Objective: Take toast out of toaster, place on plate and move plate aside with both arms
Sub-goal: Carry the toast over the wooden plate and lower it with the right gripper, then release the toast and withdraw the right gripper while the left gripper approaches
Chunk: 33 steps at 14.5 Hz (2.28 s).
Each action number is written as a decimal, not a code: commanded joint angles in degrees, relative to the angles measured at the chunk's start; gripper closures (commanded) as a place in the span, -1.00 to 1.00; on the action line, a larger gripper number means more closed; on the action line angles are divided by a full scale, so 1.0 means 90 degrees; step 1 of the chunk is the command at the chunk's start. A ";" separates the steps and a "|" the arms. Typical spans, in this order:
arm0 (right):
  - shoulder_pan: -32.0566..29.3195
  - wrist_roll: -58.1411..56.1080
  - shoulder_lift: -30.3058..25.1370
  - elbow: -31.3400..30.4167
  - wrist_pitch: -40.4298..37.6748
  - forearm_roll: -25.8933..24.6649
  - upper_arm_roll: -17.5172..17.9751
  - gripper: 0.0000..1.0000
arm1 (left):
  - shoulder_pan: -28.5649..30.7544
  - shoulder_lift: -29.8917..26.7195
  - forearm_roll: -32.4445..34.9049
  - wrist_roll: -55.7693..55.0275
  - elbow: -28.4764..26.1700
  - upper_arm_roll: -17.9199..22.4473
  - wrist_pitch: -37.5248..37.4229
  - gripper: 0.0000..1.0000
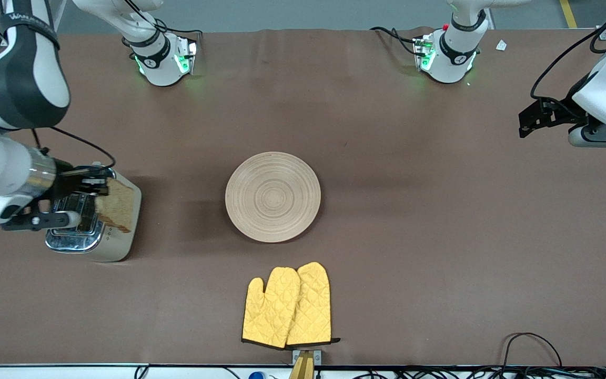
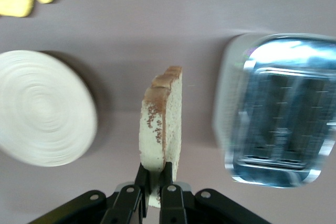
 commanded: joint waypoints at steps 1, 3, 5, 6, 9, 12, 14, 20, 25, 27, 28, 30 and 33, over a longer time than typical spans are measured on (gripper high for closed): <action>-0.0093 0.0637 0.0099 -0.0087 0.0167 0.0585 0.0564 0.76 | 0.0013 0.0106 0.0032 0.0100 0.0160 0.0013 -0.0082 -1.00; -0.0084 0.1027 0.0226 -0.0155 0.0576 0.0782 0.0906 0.76 | 0.0003 0.0135 0.0032 0.0100 0.0160 0.0013 -0.0072 -1.00; -0.0064 0.1680 0.0372 -0.0214 0.0996 0.0812 0.1326 0.76 | 0.0003 0.0135 0.0032 0.0091 0.0160 0.0013 -0.0072 -1.00; -0.0054 0.2109 0.0499 -0.0233 0.1221 0.0812 0.1608 0.76 | 0.0003 0.0135 0.0032 0.0090 0.0160 0.0013 -0.0072 -1.00; -0.0006 0.3049 0.0637 -0.0836 0.2448 0.0792 0.2244 0.76 | 0.0003 0.0155 0.0032 0.0090 0.0160 0.0013 -0.0053 -1.00; 0.0257 0.3664 0.0714 -0.1502 0.3661 0.0792 0.2470 0.75 | 0.0003 0.0184 0.0032 0.0090 0.0160 0.0013 -0.0053 -1.00; 0.0443 0.3929 0.0919 -0.1532 0.3937 0.0792 0.2470 0.64 | 0.0003 0.0184 0.0041 0.0090 0.0160 0.0013 -0.0053 -1.00; 0.0473 0.3998 0.0998 -0.1532 0.3860 0.0783 0.2470 -1.00 | -0.0016 0.0223 0.0041 0.0061 0.0160 0.0003 -0.0053 -1.00; 0.0395 0.3940 0.0988 -0.1513 0.3821 0.0783 0.2470 -1.00 | -0.0016 0.0272 0.0041 0.0003 0.0160 0.0003 -0.0043 -1.00; 0.0317 0.3911 0.0940 -0.1464 0.3685 0.0744 0.2461 -1.00 | -0.0016 0.0282 0.0041 -0.0007 0.0160 0.0003 -0.0043 -1.00; 0.0191 0.3872 0.0901 -0.1425 0.3520 0.0724 0.2451 -1.00 | -0.0026 0.0292 0.0032 -0.0007 0.0160 0.0003 -0.0033 -1.00; -0.0111 0.3658 0.0697 -0.1289 0.3129 0.0579 0.2412 -1.00 | -0.0055 0.0360 0.0022 -0.0017 0.0160 -0.0006 0.0025 -1.00; -0.0133 0.2587 0.0238 -0.1269 0.2495 0.0411 0.1528 -1.00 | -0.0017 0.0652 -0.0531 0.0100 0.0131 -0.0026 0.0220 -1.00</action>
